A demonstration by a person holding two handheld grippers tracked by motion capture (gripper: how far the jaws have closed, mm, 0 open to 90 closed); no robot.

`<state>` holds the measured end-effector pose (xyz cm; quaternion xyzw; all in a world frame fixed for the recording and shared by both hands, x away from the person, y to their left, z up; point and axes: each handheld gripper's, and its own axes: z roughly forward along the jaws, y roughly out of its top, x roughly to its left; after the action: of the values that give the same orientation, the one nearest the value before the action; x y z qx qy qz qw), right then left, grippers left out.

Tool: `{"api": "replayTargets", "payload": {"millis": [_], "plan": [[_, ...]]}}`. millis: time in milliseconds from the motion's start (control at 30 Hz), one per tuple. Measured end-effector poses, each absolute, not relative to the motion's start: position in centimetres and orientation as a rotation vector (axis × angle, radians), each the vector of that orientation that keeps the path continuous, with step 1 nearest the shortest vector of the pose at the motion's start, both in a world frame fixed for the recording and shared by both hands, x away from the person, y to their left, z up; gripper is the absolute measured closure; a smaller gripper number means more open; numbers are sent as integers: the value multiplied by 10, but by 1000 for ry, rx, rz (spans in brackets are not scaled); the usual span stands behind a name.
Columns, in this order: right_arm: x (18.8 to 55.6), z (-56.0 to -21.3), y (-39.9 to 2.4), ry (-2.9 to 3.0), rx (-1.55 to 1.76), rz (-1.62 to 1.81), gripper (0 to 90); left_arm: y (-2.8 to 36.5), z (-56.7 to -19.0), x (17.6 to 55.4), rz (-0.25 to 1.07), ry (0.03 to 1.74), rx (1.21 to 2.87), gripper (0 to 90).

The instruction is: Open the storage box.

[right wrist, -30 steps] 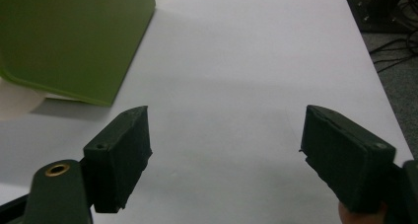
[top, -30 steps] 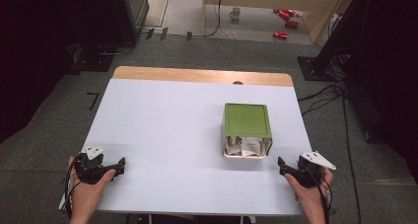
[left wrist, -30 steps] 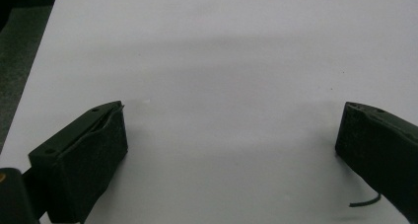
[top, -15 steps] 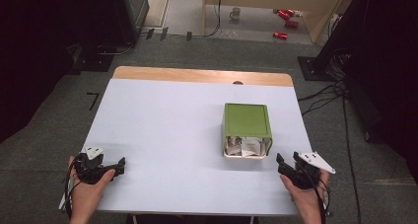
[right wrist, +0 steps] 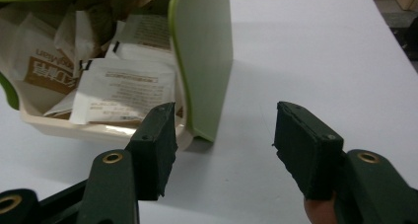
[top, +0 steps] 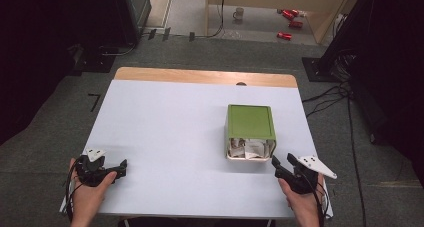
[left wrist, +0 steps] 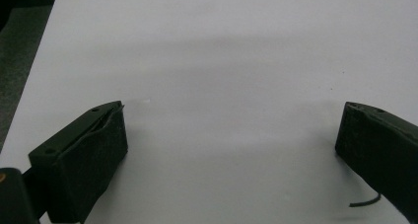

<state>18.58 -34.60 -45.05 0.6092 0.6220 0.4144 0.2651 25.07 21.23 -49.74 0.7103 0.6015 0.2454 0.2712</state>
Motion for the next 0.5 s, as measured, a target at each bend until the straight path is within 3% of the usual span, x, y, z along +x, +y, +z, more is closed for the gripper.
{"api": "replayTargets", "payload": {"millis": [267,500], "plan": [[191,-453,-332,1699,1650,1135,421,212,-498,250,663,1620,1911,0],[198,-457,-326,1675,1682,1116,491,212,-498,250,664,1618,1912,0]]}}
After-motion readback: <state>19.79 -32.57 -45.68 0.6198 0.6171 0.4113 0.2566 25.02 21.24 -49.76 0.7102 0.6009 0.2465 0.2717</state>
